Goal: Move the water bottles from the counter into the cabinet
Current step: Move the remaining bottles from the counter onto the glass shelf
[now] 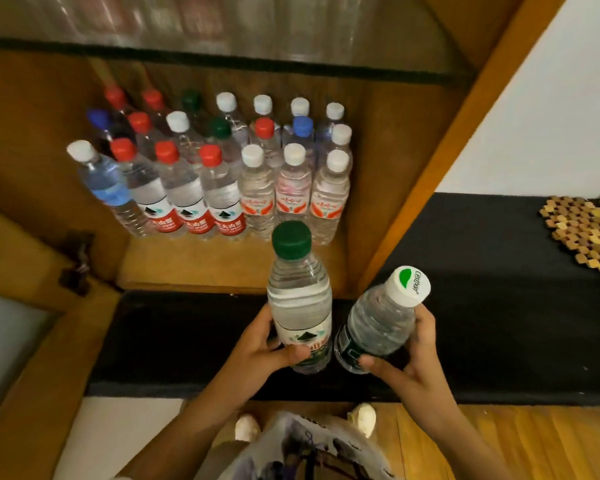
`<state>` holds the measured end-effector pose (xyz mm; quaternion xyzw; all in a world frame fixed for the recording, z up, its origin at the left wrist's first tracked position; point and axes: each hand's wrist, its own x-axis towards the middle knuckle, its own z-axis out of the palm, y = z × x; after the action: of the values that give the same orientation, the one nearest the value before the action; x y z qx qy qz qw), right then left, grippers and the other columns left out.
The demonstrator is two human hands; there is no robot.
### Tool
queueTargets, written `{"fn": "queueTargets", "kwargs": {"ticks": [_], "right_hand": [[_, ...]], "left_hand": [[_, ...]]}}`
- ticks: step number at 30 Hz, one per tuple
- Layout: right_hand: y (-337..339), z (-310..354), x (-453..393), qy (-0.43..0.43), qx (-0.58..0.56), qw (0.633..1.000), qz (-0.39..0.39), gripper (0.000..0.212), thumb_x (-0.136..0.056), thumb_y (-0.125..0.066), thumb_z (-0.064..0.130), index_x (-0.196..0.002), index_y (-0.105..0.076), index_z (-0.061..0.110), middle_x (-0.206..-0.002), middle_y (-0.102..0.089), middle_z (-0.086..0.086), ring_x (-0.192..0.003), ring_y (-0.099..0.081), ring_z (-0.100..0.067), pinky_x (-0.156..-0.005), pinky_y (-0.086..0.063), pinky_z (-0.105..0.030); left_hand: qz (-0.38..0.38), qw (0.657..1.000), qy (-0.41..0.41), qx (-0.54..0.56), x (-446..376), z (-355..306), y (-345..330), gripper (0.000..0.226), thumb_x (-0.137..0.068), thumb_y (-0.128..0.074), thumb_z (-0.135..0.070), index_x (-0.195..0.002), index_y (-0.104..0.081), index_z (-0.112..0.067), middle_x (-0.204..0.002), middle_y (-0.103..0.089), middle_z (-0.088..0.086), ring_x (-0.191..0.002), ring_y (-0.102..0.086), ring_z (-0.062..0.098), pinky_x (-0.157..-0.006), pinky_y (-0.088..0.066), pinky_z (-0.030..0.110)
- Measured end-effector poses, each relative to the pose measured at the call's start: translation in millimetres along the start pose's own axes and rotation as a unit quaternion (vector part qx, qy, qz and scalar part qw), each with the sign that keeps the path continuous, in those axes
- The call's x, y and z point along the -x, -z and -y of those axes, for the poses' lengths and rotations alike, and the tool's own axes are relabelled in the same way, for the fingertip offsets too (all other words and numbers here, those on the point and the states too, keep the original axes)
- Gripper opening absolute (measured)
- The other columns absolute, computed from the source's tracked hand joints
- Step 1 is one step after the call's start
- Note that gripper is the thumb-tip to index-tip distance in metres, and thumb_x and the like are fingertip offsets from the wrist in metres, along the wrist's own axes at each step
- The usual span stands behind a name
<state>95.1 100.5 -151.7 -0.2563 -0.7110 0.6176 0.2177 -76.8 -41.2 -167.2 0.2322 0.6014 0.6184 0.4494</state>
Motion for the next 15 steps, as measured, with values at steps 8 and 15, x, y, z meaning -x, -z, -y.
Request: {"fn": "queueTargets", "kwargs": {"ticks": [8, 15], "right_hand": [[-96.1, 81.4, -26.0, 0.123, -0.044, 0.991, 0.032, 0.074, -0.072, -0.075, 0.025, -0.131, -0.033, 0.044, -0.128, -0.051, 0.028, -0.123, -0.047, 0.002, -0.093, -0.041, -0.01], [-119.4, 163.4, -64.3, 0.227, -0.086, 0.968, 0.064, 0.067, -0.074, -0.061, 0.016, -0.135, -0.034, 0.024, -0.125, -0.057, 0.024, -0.117, -0.053, 0.002, -0.088, -0.045, -0.01]], "left_hand": [[-0.03, 0.994, -0.102, 0.026, 51.7, -84.7, 79.8, 0.076, -0.052, -0.083, -0.051, -0.117, -0.051, -0.026, -0.112, -0.067, -0.02, -0.105, -0.062, 0.0, -0.076, -0.051, 0.013], [-0.072, 0.961, -0.266, 0.015, 59.9, -160.8, 102.5, 0.06, -0.051, -0.082, -0.051, -0.106, -0.067, -0.029, -0.103, -0.072, -0.01, -0.097, -0.068, 0.009, -0.073, -0.053, 0.018]]}}
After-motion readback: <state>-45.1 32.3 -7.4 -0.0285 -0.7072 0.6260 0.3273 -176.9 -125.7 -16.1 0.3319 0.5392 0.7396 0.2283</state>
